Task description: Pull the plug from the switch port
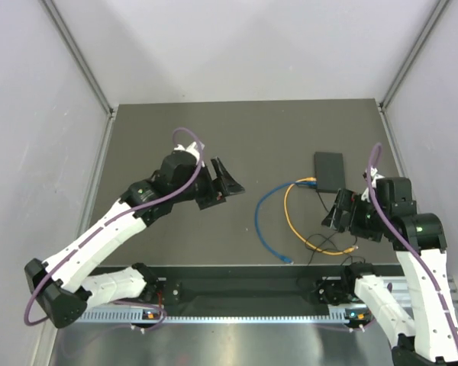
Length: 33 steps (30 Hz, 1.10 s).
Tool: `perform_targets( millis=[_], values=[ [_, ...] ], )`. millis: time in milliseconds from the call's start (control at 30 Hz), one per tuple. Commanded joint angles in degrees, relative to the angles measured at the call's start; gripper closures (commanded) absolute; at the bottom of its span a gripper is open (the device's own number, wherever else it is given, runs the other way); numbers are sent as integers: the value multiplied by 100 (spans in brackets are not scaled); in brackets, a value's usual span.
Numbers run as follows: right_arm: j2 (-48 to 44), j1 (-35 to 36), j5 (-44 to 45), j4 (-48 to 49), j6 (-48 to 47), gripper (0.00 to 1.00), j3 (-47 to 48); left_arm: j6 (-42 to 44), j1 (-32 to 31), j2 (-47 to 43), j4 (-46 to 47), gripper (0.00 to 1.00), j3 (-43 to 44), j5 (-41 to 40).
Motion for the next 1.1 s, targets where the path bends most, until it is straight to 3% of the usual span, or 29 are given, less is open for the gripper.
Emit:
perform_targets(
  millis=[0,233,400,667,800,1067],
  values=[
    [-44,-53,-261,326,54,0,225,537,-69,259,934,18,299,165],
    [439,-53,-280,431,186,0,506,2023,-69,1558,1561,19,1352,798],
    [913,-53,-456,590,98,0,823,2428,-51,2753,1825,20,2083,1466],
    [2056,-53,325,800,195,0,1527,2832,133,4230,1430,19,3427,2898],
    [2653,-53,1037,941,125,0,1474,3192,335,4557,869,20,3841,3137],
    [3594,-79,1750,1679,-69,0,1983,4107,423,4478,217,19,3499,3339]
  ],
)
